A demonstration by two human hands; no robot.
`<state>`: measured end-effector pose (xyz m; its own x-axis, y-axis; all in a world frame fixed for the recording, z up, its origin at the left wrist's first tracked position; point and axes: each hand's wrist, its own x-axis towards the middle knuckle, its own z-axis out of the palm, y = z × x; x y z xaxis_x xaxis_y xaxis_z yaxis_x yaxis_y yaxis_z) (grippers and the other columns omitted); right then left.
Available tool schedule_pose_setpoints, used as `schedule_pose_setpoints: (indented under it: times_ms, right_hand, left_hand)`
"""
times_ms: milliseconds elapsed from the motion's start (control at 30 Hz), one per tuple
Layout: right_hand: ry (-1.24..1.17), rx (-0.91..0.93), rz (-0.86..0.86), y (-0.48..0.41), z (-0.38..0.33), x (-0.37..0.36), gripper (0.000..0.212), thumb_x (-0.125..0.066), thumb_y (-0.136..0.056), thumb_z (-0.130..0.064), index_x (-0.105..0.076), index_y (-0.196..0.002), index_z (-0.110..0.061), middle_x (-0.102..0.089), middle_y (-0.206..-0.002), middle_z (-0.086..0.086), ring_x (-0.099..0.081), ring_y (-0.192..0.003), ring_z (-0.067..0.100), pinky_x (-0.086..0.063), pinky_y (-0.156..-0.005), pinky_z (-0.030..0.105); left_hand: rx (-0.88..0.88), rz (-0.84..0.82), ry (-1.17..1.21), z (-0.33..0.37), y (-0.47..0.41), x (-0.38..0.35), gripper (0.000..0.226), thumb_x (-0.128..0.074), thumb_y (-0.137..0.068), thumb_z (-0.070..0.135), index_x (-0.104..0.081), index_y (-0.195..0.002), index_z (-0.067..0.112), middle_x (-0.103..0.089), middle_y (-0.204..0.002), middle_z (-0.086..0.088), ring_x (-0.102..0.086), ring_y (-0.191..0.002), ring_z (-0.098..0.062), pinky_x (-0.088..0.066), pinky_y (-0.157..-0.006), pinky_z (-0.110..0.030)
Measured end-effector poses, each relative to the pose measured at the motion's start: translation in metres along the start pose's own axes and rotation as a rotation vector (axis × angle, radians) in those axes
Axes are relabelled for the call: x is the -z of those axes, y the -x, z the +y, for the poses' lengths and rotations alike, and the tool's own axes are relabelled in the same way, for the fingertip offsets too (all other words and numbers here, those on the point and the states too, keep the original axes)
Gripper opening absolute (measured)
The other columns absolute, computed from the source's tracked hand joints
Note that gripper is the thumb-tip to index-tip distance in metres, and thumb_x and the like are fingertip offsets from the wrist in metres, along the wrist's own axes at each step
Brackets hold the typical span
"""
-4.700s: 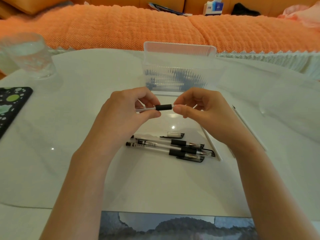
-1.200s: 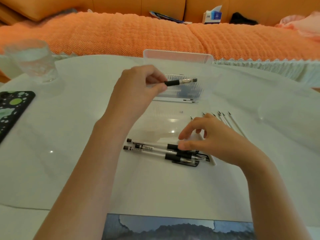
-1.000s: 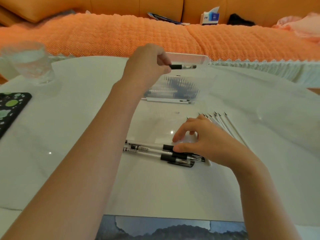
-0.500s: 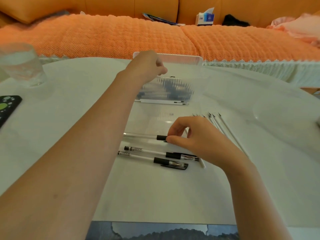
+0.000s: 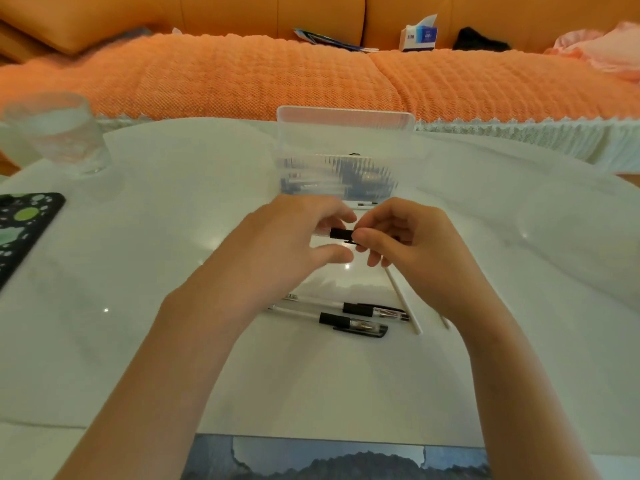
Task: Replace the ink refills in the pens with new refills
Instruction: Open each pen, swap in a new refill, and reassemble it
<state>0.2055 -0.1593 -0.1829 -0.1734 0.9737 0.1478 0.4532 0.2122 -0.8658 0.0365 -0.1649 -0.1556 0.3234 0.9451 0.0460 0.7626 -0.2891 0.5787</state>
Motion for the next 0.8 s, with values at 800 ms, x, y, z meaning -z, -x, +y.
schedule_pose_setpoints:
  times_ms: [800]
  right_hand:
    - [-0.069, -0.009, -0.097, 0.000, 0.001, -0.003, 0.009, -0.062, -0.088, -0.010, -0.070, -0.087, -0.010, -0.070, -0.068, 0.002, -0.063, -0.057, 0.008, -0.052, -0.062, 0.018]
  left_hand:
    - [0.193, 0.174, 0.047, -0.013, 0.012, -0.022, 0.027, -0.053, -0.081, 0.061, -0.069, -0.087, 0.040, -0.058, -0.067, 0.019, -0.050, -0.062, 0.001, -0.030, -0.053, -0.014]
